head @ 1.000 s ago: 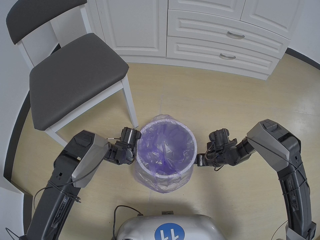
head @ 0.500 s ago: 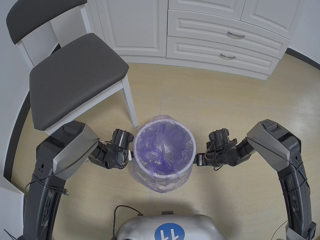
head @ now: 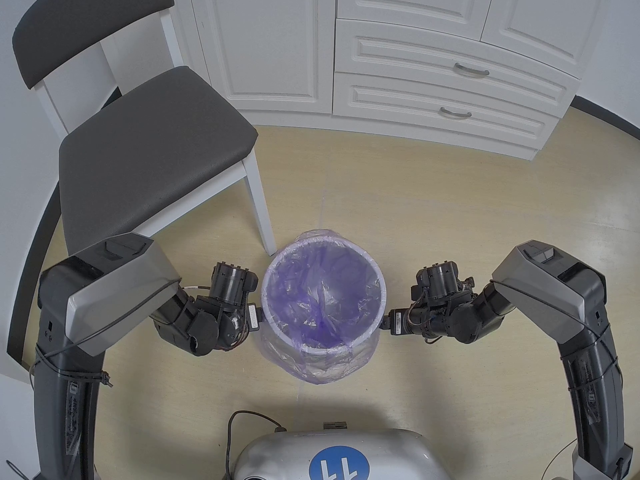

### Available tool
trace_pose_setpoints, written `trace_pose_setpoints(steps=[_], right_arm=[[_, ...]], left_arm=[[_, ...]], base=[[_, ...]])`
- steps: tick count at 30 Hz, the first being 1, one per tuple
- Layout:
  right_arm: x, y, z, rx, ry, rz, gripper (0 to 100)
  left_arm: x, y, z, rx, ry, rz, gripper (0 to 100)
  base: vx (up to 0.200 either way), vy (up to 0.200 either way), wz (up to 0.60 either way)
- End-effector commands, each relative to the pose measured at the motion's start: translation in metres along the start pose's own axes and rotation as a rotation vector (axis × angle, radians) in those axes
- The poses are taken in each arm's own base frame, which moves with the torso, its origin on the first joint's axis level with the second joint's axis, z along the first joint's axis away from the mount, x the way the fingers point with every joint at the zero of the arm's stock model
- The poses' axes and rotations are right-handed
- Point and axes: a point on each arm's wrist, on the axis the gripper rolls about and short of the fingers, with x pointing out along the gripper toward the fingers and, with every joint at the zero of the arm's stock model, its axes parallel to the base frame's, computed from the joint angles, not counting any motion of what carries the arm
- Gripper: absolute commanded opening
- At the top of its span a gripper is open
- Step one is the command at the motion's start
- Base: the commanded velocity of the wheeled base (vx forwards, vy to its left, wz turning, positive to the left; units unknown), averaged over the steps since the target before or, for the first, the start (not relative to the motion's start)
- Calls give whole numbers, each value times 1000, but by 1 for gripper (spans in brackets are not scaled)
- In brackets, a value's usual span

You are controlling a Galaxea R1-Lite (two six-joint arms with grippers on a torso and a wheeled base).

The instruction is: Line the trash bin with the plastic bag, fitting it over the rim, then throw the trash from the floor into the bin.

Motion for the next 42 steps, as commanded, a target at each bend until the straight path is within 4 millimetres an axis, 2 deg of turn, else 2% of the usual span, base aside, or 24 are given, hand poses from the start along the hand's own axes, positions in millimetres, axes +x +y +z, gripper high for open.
trace_pose_setpoints(steps=[1,3,4,10,15,19,26,32,34,35,37,40,41,42], right_arm=[[-28,6,15,-16,-49,15,100],[-42,8,20,-36,-58,14,100],[-43,8,20,-39,-55,13,100],[-102,6,35,-117,-105,-7,100],[-131,4,45,-103,-149,-7,100],[-135,-6,52,-62,-169,-24,100],[-145,-45,70,-5,-223,-93,100],[-147,-73,72,18,-185,-134,100],[-138,-87,67,12,-151,-131,100],[-138,-87,67,12,-151,-131,100],[-120,-105,55,1,-102,-132,100],[-113,-111,51,-1,-88,-138,100],[-97,-122,42,4,-55,-148,100],[-93,-125,39,8,-43,-151,100]], left_arm=[[-20,5,6,-1,-8,-7,100],[-28,9,6,13,-3,-8,100],[-28,9,5,15,-2,-8,100],[-52,17,-2,41,-45,-57,100],[-68,17,-10,55,-70,-100,100],[-78,20,-17,61,-70,-108,100],[-99,35,-24,29,-133,-138,100],[-109,44,-36,13,-178,-159,100],[-109,45,-36,-2,-208,-170,100],[-109,45,-36,-2,-208,-170,100],[-113,49,-35,-21,-245,-183,100],[-116,50,-36,-26,-258,-189,100],[-124,54,-39,-33,-283,-200,100],[-126,55,-40,-35,-294,-206,100]], base=[[0,0,0],[0,0,0],[0,0,0],[0,0,0],[0,0,0],[0,0,0],[0,0,0],[0,0,0],[0,0,0],[0,0,0],[0,0,0],[0,0,0],[0,0,0],[0,0,0]])
